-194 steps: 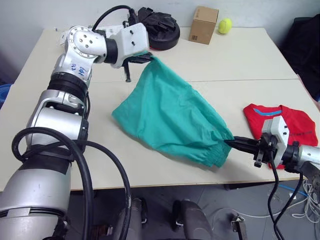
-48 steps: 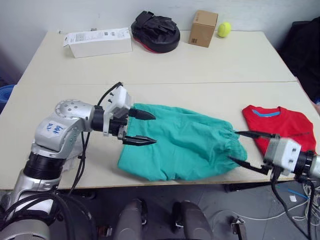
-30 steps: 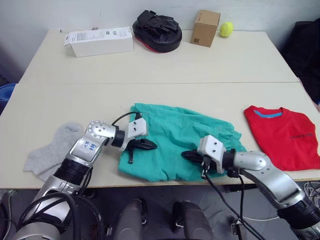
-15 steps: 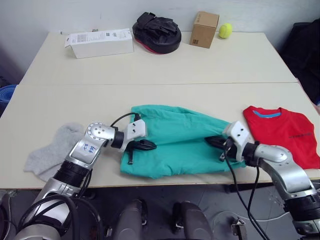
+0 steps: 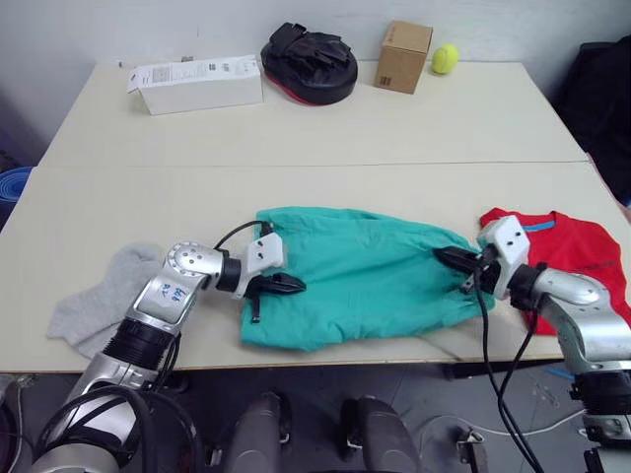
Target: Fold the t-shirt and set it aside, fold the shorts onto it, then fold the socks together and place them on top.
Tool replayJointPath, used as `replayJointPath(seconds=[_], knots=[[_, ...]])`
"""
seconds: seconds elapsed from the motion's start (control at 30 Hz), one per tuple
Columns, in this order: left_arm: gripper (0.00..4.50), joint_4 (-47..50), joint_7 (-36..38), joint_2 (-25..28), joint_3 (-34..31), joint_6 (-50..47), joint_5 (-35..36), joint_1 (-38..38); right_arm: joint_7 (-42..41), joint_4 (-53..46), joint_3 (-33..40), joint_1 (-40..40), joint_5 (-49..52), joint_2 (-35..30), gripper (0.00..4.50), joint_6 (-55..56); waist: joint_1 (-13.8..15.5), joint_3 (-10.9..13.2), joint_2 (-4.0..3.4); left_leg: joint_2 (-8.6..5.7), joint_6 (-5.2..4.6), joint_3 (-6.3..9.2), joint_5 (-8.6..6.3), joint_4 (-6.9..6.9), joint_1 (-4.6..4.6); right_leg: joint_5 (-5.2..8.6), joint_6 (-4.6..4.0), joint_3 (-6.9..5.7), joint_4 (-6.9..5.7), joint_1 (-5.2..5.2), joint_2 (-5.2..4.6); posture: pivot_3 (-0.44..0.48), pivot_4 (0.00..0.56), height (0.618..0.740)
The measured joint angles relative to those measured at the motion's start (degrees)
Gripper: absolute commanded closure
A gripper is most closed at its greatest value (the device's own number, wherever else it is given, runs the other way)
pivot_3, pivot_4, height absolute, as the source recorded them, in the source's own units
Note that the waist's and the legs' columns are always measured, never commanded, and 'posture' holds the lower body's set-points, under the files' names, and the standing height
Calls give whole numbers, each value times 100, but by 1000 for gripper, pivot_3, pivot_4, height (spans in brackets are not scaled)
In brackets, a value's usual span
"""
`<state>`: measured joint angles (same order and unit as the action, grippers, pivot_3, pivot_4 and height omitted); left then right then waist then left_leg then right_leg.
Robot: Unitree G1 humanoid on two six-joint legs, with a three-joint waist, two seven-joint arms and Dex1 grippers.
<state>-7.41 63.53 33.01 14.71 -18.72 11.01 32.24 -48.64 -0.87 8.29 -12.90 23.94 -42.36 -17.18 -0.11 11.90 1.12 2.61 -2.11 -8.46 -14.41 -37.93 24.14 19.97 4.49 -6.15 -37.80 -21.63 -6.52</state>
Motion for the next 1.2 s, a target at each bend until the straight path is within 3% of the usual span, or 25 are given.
replayJointPath(seconds=[0.17,0.33,0.67,0.77,1.1,1.13,1.2], knots=[[4470,250,25,-252,-352,-539,494,404,-110,-1584,880,800,1008,-353,4500,-967,45,1,-1,-2,-3,11,-7,0,3,-6,11,-6,3,4,-1,0,150,740],[4470,217,-4,-593,-248,-600,529,686,154,-2880,1540,1959,1646,-397,4500,-1784,48,0,0,-2,-6,9,-9,4,1,-6,11,-5,10,7,1,0,150,740],[4470,-1498,187,-1346,803,740,-503,1191,1193,-4230,2373,3982,2284,241,4500,-2711,129,0,-4,-4,-31,0,-21,12,3,-6,10,5,32,3,2,0,150,740],[4500,-2083,206,-1565,863,1162,-694,1301,1357,-4363,2483,4361,2316,402,3916,-2755,142,0,-4,-3,-38,2,-27,17,4,-6,9,4,38,4,2,0,150,740],[4500,-2639,287,-1834,764,1634,-801,1451,2865,-4245,2792,4666,4027,1214,405,-3445,148,-1,-5,-2,-39,5,-26,29,2,-5,7,4,43,4,-1,0,150,740],[4500,-2643,291,-1840,760,1633,-802,1451,3114,-4146,2791,4645,4284,1274,138,-3480,146,-2,-6,-3,-40,5,-26,31,2,-5,7,5,45,4,-2,0,150,740],[4500,-2649,293,-1850,744,1623,-804,1451,3670,-3906,2768,4537,4814,1431,58,-3539,143,-2,-6,-3,-40,4,-25,34,2,-6,6,5,48,4,-2,0,150,740]])
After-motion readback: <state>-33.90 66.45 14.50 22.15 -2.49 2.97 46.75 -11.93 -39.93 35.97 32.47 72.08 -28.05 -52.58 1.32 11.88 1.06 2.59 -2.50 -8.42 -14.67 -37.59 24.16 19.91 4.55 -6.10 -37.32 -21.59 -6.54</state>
